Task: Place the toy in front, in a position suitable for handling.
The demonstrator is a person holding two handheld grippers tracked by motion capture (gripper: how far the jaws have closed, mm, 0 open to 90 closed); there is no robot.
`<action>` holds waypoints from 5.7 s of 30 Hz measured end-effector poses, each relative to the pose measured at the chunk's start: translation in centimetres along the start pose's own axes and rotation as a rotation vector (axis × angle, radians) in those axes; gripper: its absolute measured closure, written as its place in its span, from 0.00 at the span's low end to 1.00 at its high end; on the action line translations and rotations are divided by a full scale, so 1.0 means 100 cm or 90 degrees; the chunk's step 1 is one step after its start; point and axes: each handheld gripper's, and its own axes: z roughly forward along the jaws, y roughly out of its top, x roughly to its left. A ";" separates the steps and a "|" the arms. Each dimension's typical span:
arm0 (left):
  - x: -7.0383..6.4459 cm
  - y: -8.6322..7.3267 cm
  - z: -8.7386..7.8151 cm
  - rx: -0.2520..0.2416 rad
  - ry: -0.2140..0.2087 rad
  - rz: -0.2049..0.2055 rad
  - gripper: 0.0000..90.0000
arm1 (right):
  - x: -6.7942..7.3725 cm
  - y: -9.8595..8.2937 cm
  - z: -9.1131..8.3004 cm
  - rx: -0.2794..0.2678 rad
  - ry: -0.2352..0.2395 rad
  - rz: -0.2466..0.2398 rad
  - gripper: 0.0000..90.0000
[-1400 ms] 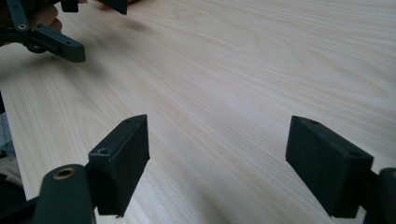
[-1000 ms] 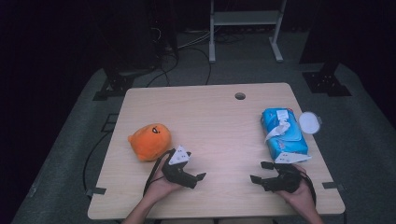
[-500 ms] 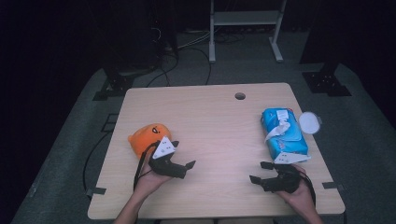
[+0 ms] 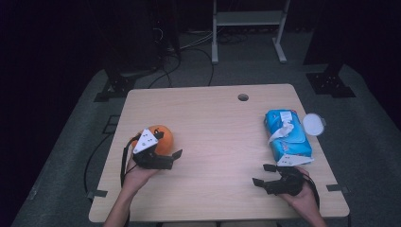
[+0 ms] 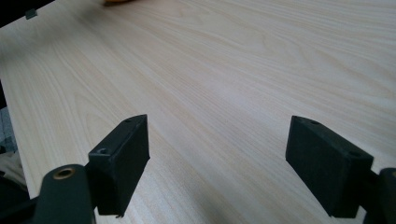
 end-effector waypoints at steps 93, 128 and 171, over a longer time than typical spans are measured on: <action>0.027 -0.023 -0.007 -0.019 -0.016 -0.034 0.56 | 0.004 0.000 0.005 0.016 0.015 -0.011 0.23; -0.093 -0.018 0.074 0.038 -0.220 0.101 0.48 | -0.015 0.017 -0.038 -0.078 -0.046 0.014 0.28; -0.093 -0.023 0.079 0.034 -0.230 0.094 0.38 | -0.122 0.078 -0.025 0.037 -0.260 0.137 0.95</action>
